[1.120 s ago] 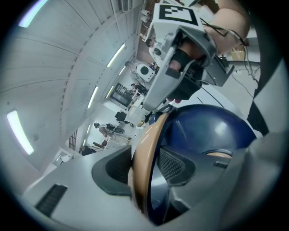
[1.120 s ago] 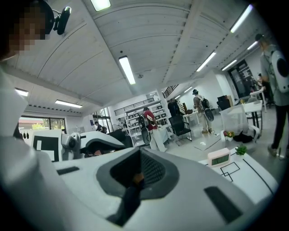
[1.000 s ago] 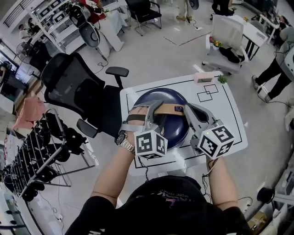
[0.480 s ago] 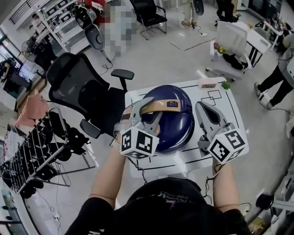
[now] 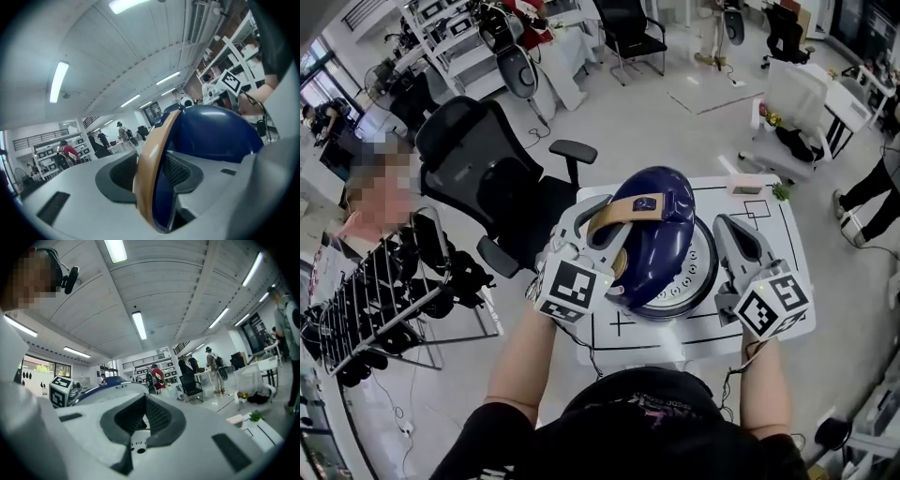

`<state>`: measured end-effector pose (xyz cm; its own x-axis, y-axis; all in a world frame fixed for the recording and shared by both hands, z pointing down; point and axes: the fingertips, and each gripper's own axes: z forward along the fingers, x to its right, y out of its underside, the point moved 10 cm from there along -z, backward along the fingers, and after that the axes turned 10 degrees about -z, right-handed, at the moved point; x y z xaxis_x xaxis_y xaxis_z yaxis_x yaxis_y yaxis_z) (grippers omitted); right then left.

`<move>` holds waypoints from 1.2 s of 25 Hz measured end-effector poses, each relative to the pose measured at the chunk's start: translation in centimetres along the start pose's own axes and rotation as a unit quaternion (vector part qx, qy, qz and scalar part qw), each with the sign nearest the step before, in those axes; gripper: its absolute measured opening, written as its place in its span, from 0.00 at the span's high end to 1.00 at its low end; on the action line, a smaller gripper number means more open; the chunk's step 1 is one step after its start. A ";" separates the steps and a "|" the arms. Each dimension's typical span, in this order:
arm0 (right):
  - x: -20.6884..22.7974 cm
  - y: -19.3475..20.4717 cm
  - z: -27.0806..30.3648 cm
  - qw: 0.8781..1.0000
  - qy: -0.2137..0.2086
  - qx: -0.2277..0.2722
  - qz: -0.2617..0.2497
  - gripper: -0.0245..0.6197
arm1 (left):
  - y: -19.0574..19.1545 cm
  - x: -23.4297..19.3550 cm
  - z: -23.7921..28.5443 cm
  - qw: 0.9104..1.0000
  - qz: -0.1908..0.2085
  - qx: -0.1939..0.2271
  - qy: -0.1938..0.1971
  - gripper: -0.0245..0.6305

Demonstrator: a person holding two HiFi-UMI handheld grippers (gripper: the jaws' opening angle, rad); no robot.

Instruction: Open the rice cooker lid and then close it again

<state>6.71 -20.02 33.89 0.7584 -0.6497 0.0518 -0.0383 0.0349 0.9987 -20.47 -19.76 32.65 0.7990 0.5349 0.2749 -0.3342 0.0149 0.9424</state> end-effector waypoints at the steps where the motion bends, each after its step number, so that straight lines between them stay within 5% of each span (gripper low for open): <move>1: -0.2 0.0 0.3 1.000 -0.003 -0.001 -0.001 0.96 | 0.1 -0.5 -0.3 1.000 -0.012 0.006 -0.003 0.70; 11: -2.5 0.4 3.4 0.999 -0.033 -0.010 -0.002 0.96 | 2.1 -5.0 -3.8 0.993 -0.107 0.036 -0.042 0.74; 30: -5.7 1.3 6.5 0.997 -0.070 -0.021 -0.002 0.96 | 5.6 -8.7 -6.6 0.977 -0.184 0.040 -0.099 0.79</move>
<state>-1.88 -21.17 34.86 0.6597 -0.7499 0.0497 -0.0059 0.0609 0.9981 -32.62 -18.81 34.31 0.9413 0.3319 -0.0621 0.0285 0.1051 0.9941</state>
